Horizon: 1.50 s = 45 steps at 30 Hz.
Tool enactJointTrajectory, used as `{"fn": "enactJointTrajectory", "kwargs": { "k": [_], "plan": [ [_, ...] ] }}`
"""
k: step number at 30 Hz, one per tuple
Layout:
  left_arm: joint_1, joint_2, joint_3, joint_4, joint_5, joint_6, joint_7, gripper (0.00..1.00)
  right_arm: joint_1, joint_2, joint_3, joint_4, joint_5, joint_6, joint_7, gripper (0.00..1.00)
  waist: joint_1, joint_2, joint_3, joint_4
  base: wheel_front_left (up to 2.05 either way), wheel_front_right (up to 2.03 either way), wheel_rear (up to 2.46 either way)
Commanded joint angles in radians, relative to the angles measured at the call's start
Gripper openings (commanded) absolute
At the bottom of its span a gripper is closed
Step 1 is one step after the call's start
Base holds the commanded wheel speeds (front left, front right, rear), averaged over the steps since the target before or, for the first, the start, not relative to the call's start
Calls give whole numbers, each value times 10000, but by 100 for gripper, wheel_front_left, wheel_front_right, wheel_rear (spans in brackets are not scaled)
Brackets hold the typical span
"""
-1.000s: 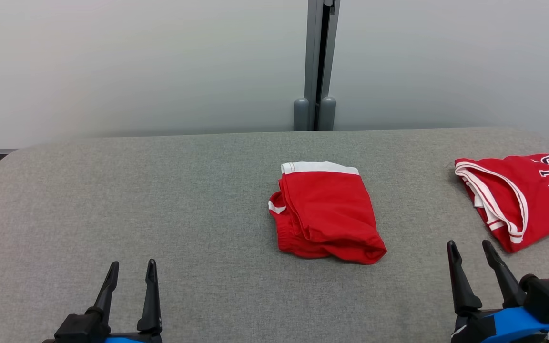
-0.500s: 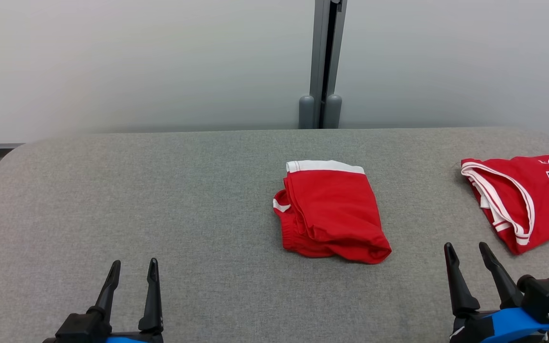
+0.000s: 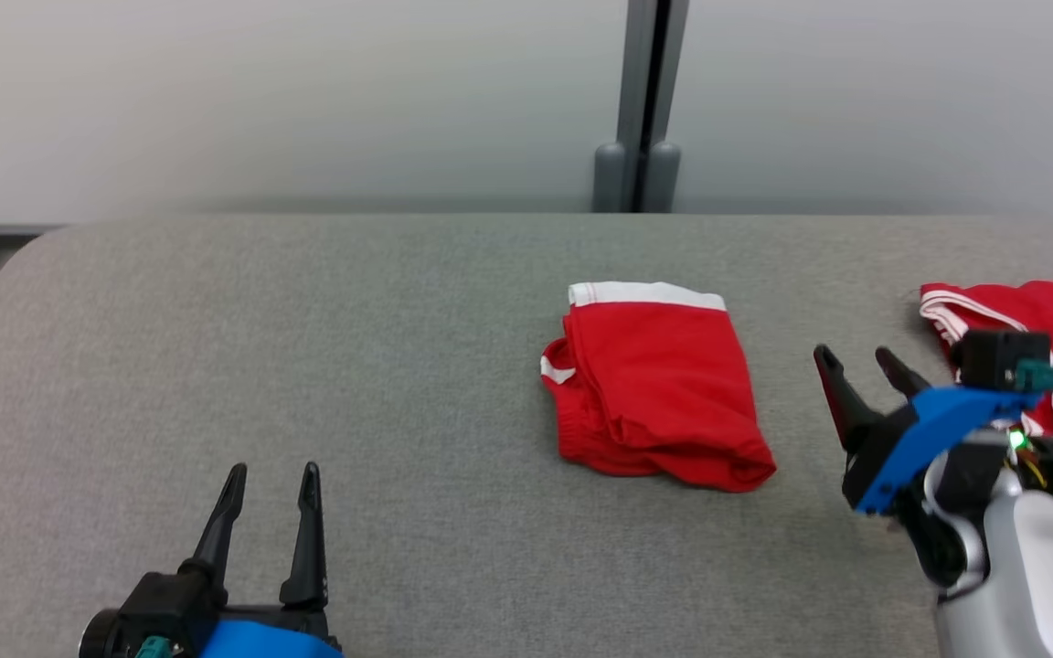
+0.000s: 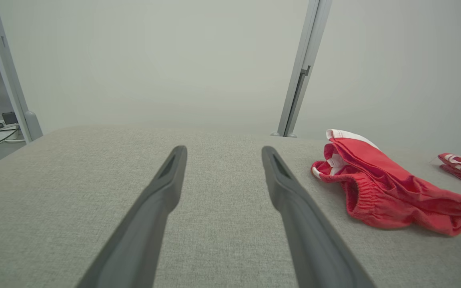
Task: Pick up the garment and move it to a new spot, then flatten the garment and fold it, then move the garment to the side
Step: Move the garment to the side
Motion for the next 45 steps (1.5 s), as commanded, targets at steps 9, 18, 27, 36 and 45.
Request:
{"fn": "enactJointTrajectory", "kwargs": {
  "k": [9,18,27,36,45],
  "plan": [
    [-978,128,-310,-180,33,-125,-38,100,-2532,-21,-914,2715,-439,5,1635,100,-1,0,1489,1255,0,0,0],
    [-1350,103,-397,-80,-23,-193,-39,100,-3378,-29,-1591,4994,-1291,5,1305,100,-1,0,1963,1719,0,0,0],
    [-1500,171,-358,-82,-83,-244,-39,100,-3742,10,-1183,5953,-1770,3,1170,0,-1,0,2022,1490,0,0,0],
    [-1592,44,-314,-278,9,-257,-40,100,-4503,-796,751,4873,-2974,0,1203,0,-1,0,2175,910,0,0,0],
    [-1798,30,-231,-685,152,-272,-40,100,-5502,-3843,4004,3110,-1847,2,1775,0,-1,0,2411,16,0,0,0]
  ]
}}
